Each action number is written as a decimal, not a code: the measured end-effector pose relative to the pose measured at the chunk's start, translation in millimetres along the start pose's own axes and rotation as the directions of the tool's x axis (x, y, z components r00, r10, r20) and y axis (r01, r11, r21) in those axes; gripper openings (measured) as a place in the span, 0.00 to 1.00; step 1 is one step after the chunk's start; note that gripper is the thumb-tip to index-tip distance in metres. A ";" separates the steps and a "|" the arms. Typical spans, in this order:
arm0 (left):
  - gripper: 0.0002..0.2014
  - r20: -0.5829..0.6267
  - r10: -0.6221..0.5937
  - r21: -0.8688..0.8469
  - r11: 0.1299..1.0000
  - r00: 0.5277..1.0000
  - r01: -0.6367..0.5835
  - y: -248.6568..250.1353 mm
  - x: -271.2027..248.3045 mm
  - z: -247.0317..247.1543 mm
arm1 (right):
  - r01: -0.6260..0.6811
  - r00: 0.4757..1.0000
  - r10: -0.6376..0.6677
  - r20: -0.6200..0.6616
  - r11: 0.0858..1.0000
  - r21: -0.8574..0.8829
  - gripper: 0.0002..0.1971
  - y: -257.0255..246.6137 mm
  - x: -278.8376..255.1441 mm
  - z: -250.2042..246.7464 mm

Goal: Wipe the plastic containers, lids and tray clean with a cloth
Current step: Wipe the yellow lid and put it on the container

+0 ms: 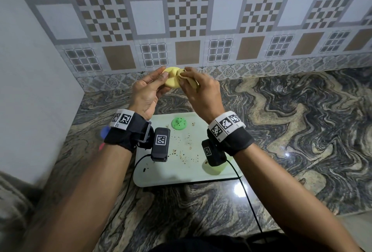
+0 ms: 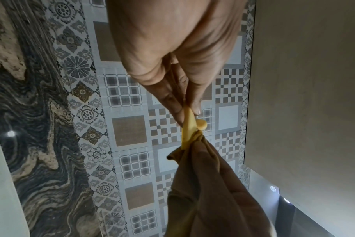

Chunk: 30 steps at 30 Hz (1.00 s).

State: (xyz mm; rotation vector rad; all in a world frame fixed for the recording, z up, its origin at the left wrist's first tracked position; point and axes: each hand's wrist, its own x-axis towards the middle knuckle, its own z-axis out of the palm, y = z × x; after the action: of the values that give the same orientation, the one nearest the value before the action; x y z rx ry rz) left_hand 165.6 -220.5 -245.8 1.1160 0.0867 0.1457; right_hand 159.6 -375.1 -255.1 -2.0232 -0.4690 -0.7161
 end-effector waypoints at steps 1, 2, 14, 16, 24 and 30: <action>0.16 -0.007 0.000 -0.005 1.000 1.000 0.000 0.5 0.5 0.4 | 0.026 1.000 -0.025 0.009 0.999 -0.025 0.11 -0.2 -0.9 0.3; 0.16 -0.009 0.000 -0.006 1.000 1.000 0.000 0.8 0.9 1.0 | 0.043 0.999 -0.043 0.014 0.998 -0.044 0.11 -0.3 -1.5 -0.1; 0.14 0.003 0.042 0.015 0.999 0.999 -0.042 2.3 -1.0 4.0 | 0.253 0.967 -0.253 0.016 0.954 -0.159 0.11 8.3 -1.4 0.8; 0.13 0.016 0.049 0.028 0.998 0.999 -0.049 2.9 -0.9 3.9 | 0.290 0.957 -0.288 0.038 0.937 -0.195 0.11 8.0 -0.3 1.9; 0.13 0.038 0.078 0.018 0.997 0.996 -0.078 8.5 0.9 1.2 | 0.317 0.948 -0.295 0.117 0.900 -0.298 0.14 5.0 0.5 7.5; 0.14 0.060 0.075 0.033 0.996 0.995 -0.077 8.8 0.5 0.5 | 0.209 0.978 -0.207 0.034 0.961 -0.181 0.13 -2.3 7.5 8.6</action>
State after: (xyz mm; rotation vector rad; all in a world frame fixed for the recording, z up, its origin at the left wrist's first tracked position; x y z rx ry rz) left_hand 165.5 -217.1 -237.7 1.1585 -0.0056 0.1804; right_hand 166.6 -366.1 -252.3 -2.1728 -0.6521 -0.9009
